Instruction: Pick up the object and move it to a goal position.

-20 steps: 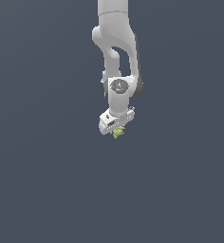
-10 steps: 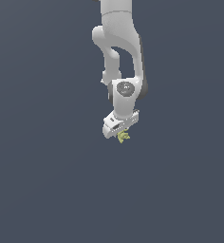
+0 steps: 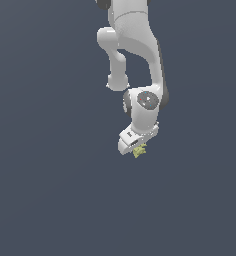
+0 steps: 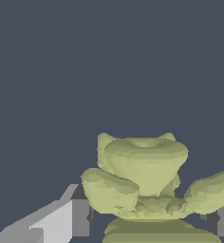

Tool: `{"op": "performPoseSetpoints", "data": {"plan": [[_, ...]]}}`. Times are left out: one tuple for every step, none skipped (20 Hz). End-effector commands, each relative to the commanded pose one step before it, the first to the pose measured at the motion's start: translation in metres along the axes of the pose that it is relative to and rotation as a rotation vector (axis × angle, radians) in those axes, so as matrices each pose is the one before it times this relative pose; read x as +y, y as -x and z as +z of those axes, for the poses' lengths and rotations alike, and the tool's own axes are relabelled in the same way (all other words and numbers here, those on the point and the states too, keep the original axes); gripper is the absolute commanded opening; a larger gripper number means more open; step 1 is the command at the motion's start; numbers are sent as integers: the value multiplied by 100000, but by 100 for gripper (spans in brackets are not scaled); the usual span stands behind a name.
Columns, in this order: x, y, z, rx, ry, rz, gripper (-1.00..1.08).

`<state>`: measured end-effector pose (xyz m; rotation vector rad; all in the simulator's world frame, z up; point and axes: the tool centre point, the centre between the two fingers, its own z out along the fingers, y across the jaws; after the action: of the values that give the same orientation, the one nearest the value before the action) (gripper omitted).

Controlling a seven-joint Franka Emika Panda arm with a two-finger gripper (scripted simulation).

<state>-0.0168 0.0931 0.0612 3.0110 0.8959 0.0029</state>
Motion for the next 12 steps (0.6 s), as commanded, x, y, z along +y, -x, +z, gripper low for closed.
{"op": "performPoseSetpoints", "data": {"plan": [[-229, -1877, -385, -14, -4, 39, -100], [-65, -709, -117, -31, -29, 25, -100], [-78, -699, -138, 0, 0, 0, -100], [-76, -685, -135, 0, 0, 0, -100], [-73, -672, -132, 0, 0, 0, -100], [-71, -658, -129, 0, 0, 0, -100], [-68, -645, -126, 0, 0, 0, -100], [-66, -632, -123, 0, 0, 0, -100], [-63, -619, -121, 0, 0, 0, -100], [-61, -606, -118, 0, 0, 0, -100], [-42, -592, -71, -59, -28, 23, -100], [-57, -580, -112, 0, 0, 0, -100]]}}
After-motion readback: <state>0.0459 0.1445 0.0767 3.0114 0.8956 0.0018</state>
